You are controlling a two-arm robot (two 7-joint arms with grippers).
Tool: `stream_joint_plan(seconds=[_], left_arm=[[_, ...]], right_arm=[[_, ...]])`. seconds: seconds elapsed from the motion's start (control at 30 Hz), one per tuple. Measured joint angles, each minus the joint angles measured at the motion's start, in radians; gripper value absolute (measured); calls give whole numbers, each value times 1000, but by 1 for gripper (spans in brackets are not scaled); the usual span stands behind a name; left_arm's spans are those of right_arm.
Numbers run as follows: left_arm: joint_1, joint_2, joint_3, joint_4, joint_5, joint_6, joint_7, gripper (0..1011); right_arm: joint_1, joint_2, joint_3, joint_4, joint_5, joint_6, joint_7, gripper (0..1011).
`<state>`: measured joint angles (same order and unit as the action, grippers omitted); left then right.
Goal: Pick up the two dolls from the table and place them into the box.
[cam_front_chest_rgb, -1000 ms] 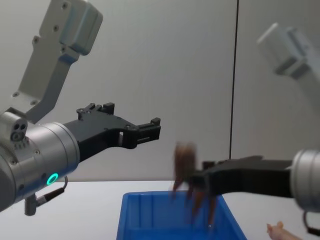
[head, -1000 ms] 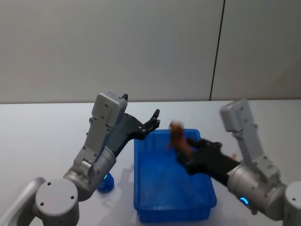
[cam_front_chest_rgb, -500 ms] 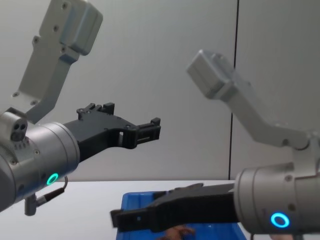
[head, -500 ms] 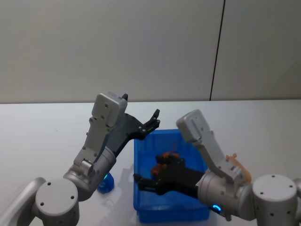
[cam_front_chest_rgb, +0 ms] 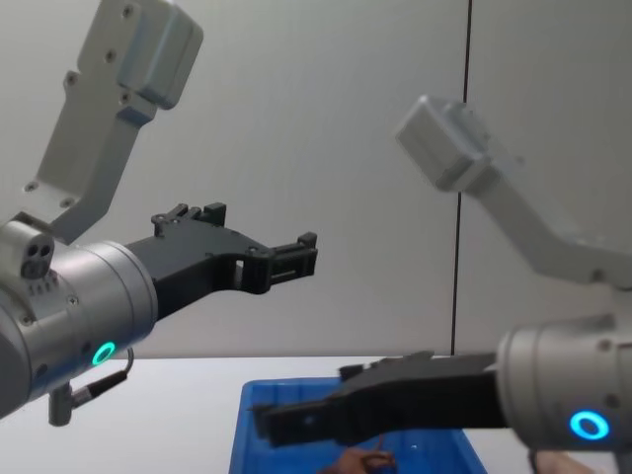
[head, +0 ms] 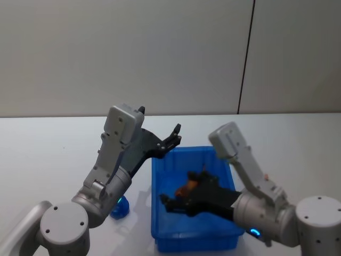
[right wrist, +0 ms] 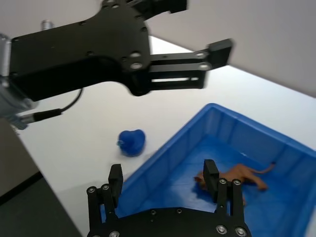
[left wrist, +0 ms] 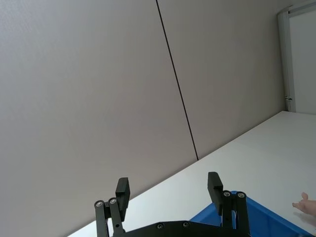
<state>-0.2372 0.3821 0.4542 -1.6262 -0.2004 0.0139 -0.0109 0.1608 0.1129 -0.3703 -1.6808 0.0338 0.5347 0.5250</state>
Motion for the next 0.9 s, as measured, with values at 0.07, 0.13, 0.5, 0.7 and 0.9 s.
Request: stream_joint_plan(seconds=[0.07,0.13,0.5,0.7,0.9], left_arm=[[0,0,0,0,0,0,0,1001],[0,0,0,0,0,0,0,1001],[0,0,0,0,0,0,0,1001],[0,0,0,0,0,0,0,1001],[0,0,0,0,0,0,0,1001]], right_arm=[[-3,8,7,-5,5,-9,-11,1001],[-10,21,18,-14,13,-21,-27,1001],[-50,107,96,-73,65,-76,-120,1001],[-87,164,149,-111,106,-99,-180,1001],[-143,231,211,-145,162,-116,-234,1001]])
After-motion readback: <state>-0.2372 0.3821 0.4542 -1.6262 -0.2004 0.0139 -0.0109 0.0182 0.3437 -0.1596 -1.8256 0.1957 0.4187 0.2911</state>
